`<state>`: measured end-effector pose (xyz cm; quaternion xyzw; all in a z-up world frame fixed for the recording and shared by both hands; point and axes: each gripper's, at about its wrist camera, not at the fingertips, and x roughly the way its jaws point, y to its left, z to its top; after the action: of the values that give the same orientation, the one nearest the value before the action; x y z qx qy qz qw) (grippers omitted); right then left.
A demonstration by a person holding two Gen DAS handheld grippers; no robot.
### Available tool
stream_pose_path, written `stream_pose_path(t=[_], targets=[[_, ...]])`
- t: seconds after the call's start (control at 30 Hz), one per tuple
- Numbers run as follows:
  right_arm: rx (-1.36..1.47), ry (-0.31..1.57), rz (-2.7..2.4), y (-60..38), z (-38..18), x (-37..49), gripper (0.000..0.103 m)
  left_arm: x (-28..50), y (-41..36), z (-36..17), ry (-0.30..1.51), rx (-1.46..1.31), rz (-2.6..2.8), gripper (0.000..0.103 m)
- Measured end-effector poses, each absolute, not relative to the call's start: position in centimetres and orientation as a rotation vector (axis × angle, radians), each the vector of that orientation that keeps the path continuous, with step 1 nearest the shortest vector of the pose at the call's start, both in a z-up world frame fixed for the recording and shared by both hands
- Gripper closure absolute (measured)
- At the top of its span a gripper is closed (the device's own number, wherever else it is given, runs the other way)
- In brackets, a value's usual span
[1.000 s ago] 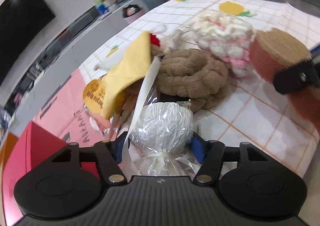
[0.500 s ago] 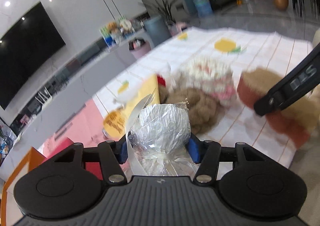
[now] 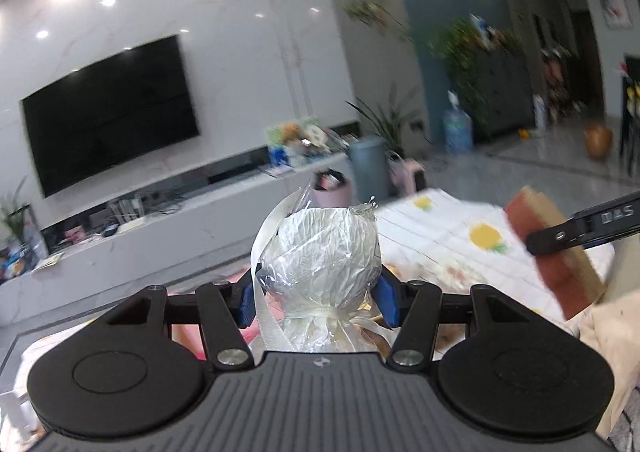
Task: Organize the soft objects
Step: 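Carry the bundle with the left gripper and the pad with the right gripper over the orange box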
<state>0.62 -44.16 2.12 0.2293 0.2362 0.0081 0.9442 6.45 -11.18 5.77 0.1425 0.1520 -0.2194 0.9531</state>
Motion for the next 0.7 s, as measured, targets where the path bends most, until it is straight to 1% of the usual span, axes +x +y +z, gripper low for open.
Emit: stream_pose_path(t=[0.1, 0.27, 0.37, 0.5, 0.63, 0.7], targets=[[0.423, 0.398, 0.070, -41.2, 5.8, -0.6, 0.034, 6.3, -7.9, 7.7, 0.299, 0.246, -0.422, 0.038], [0.354, 0.303, 0.202, -33.2, 11.0, -1.5, 0.034, 6.1, -3.3, 9.5, 0.282, 0.273, -0.296, 0.038], [0.316, 0.294, 0.309, -27.6, 13.0, -0.7, 0.034, 7.1, -0.7, 9.9, 0.335, 0.214, -0.201, 0.038], [0.275, 0.324, 0.386, -19.9, 13.8, 1.5, 0.033, 8.8, 2.0, 9.1, 0.422, 0.158, -0.125, 0.038], [0.222, 0.385, 0.402, -13.6, 12.5, 4.4, 0.033, 10.3, 5.4, 7.4, 0.478, 0.063, -0.097, 0.038], [0.177, 0.381, 0.344, -11.7, 11.3, 6.0, 0.033, 11.1, 6.4, 6.1, 0.484, 0.027, -0.081, 0.038]])
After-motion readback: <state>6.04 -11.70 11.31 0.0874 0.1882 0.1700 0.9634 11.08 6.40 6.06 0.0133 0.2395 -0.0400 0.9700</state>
